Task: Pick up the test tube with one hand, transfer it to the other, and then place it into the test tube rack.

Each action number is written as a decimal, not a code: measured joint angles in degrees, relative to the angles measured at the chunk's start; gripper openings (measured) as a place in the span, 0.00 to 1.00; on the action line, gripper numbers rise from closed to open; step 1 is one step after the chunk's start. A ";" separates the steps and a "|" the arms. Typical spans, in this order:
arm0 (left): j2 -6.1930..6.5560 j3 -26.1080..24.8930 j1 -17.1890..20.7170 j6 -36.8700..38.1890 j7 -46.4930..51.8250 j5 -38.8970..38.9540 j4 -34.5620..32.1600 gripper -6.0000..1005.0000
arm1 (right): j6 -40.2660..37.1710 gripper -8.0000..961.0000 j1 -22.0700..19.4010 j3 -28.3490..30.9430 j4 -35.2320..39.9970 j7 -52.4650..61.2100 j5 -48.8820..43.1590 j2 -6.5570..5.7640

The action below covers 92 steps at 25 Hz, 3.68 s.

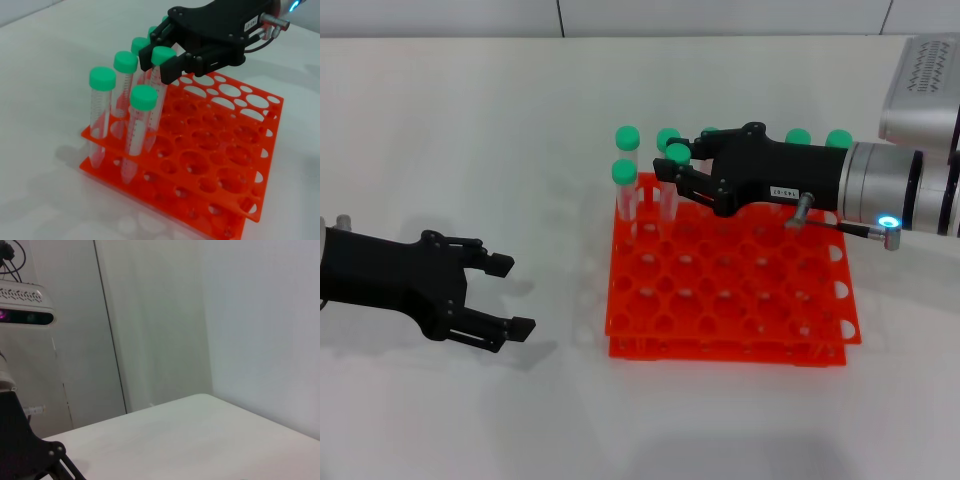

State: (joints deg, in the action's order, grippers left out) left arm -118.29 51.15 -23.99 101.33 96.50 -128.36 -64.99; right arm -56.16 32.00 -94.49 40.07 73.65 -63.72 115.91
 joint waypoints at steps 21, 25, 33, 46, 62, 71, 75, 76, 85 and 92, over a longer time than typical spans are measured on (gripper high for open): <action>0.00 0.00 -0.15 -0.07 0.00 -0.13 0.04 0.88 | 0.15 0.28 -0.04 0.00 -0.85 -0.01 -0.01 0.10; 0.00 0.00 -0.19 -0.09 0.00 -0.14 0.05 0.88 | 0.18 0.28 -0.02 0.00 -0.87 -0.01 0.03 0.10; 0.00 0.00 -1.51 -0.24 0.00 -0.95 1.72 0.88 | 0.27 0.28 0.06 0.00 -0.88 0.00 -0.12 0.09; 0.00 0.00 -2.11 -0.53 -0.07 -1.38 2.06 0.88 | 0.61 0.28 0.43 0.00 -0.87 0.00 -0.10 0.01; 0.09 0.00 -2.20 -0.53 -0.09 -1.36 2.06 0.88 | 0.32 0.28 0.87 0.01 -0.87 0.00 -0.02 -0.07; 0.17 0.00 -2.29 -0.58 -0.09 -1.36 2.06 0.88 | 0.20 0.34 0.97 0.05 -0.87 -0.06 0.09 -0.16; 0.18 0.01 -2.29 -0.61 -0.09 -1.36 2.06 0.88 | 0.09 0.37 0.93 0.10 -0.76 -0.10 0.10 -0.17; 0.18 0.00 -2.29 -0.61 -0.09 -1.36 2.06 0.88 | 0.07 0.38 0.83 0.10 -0.63 -0.11 0.10 -0.17; 0.16 -0.29 -1.89 -0.18 -0.36 -0.89 2.06 0.88 | -1.78 0.58 -2.86 0.49 3.24 -0.04 0.08 -0.53; 0.18 -1.08 -1.56 1.39 -1.05 1.64 1.55 0.88 | -3.56 0.60 -8.81 0.56 11.58 2.32 -1.37 -1.62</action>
State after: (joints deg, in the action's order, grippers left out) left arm -118.12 50.06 -25.56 102.73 95.45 -126.72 -63.44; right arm -59.72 23.19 -93.93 51.65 75.97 -65.08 114.29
